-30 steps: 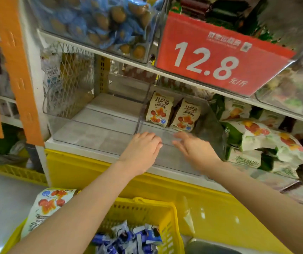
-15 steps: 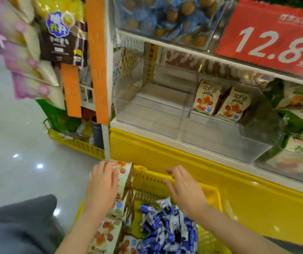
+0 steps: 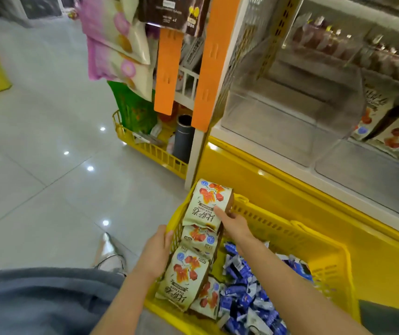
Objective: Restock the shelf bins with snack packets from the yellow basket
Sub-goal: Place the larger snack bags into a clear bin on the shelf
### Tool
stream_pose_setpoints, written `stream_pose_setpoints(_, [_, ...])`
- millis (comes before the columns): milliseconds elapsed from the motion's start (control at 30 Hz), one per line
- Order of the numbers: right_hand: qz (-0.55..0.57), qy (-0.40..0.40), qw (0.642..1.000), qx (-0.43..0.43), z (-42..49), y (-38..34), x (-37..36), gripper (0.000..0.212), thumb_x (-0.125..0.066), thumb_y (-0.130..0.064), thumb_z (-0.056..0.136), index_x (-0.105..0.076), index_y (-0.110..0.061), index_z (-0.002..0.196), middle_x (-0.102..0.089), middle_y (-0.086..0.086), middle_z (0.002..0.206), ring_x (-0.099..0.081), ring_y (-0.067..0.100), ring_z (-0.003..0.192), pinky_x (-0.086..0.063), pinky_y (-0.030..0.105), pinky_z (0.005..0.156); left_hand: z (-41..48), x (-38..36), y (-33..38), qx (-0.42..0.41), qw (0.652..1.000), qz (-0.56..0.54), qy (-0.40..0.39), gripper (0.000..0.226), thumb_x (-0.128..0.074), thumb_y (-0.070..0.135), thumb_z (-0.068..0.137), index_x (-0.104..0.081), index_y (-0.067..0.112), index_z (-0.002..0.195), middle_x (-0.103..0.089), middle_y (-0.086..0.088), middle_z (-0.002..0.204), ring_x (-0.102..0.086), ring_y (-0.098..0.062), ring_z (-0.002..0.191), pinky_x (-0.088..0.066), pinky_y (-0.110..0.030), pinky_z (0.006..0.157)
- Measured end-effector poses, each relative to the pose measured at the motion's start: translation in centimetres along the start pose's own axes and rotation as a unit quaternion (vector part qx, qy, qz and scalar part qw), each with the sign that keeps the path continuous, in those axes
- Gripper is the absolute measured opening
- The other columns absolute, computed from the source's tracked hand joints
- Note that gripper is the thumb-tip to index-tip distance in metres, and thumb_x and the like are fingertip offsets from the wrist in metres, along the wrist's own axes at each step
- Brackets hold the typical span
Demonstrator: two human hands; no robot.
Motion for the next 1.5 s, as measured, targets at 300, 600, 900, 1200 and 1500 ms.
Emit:
stream_pose_setpoints(300, [0.015, 0.088, 0.990, 0.108, -1.3, -2.1, 0.0, 0.043, -0.076, -0.021, 0.077, -0.045, -0.015, 0.106, -0.062, 0.008, 0.111, -0.063, 0.020, 0.091, -0.055, 0.034, 0.074, 0.1, -0.2, 0.2, -0.006, 1.000, -0.012, 0.005, 0.022, -0.027, 0.036, 0.100, -0.041, 0.020, 0.096, -0.052, 0.008, 0.075, -0.050, -0.004, 0.068, -0.033, -0.017, 0.053])
stream_pose_setpoints(600, [-0.188, -0.140, 0.933, 0.273, -5.5, -6.8, 1.2, 0.032, -0.073, -0.022, 0.079, -0.050, -0.032, 0.098, -0.063, -0.002, 0.106, -0.068, 0.005, 0.076, -0.054, 0.018, 0.056, -1.6, 5.2, 5.5, -0.037, 0.962, -0.213, 0.168, 0.025, -0.039, 0.028, 0.098, -0.048, 0.020, 0.120, -0.050, 0.012, 0.110, -0.050, 0.007, 0.094, -0.040, -0.007, 0.076])
stream_pose_setpoints(900, [-0.361, -0.290, 0.842, 0.278, -10.7, -8.0, 2.7, 0.054, -0.081, -0.029, 0.070, -0.052, -0.041, 0.114, -0.069, -0.009, 0.104, -0.067, 0.004, 0.092, -0.057, 0.027, 0.079, -4.5, 1.1, 10.4, -0.086, 0.951, -0.081, -0.286, 0.094, -0.076, 0.060, 0.049, -0.045, 0.030, 0.132, -0.058, 0.013, 0.123, -0.058, -0.005, 0.109, -0.050, -0.032, 0.094])
stream_pose_setpoints(1200, [-0.185, -0.155, 0.894, 0.377, -10.1, -9.4, 2.3, 0.026, -0.054, -0.024, 0.091, -0.049, -0.033, 0.114, -0.064, -0.012, 0.112, -0.062, 0.000, 0.101, -0.052, 0.014, 0.082, -4.3, 2.8, 7.7, -0.042, 0.946, -0.224, -0.233, 0.044, -0.080, 0.033, 0.068, -0.060, 0.028, 0.106, -0.072, 0.013, 0.096, -0.069, -0.008, 0.087, -0.056, -0.025, 0.073])
stream_pose_setpoints(1500, [-0.184, -0.065, 0.976, 0.094, -0.4, 0.2, -0.1, 0.048, -0.050, -0.029, 0.095, -0.039, -0.002, 0.134, -0.051, 0.004, 0.133, -0.053, 0.025, 0.120, -0.043, 0.031, 0.100, -2.4, 7.8, 3.7, 0.035, 0.936, -0.341, 0.087, 0.029, -0.076, 0.028, 0.073, -0.055, 0.037, 0.091, -0.067, 0.015, 0.090, -0.063, 0.003, 0.082, -0.047, -0.008, 0.054])
Point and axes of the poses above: each hand's wrist, its own z-axis towards the middle knuckle, its own x-axis out of the back of the hand, y = z × x, the point moved 6 cm from there along z, towards the middle knuckle
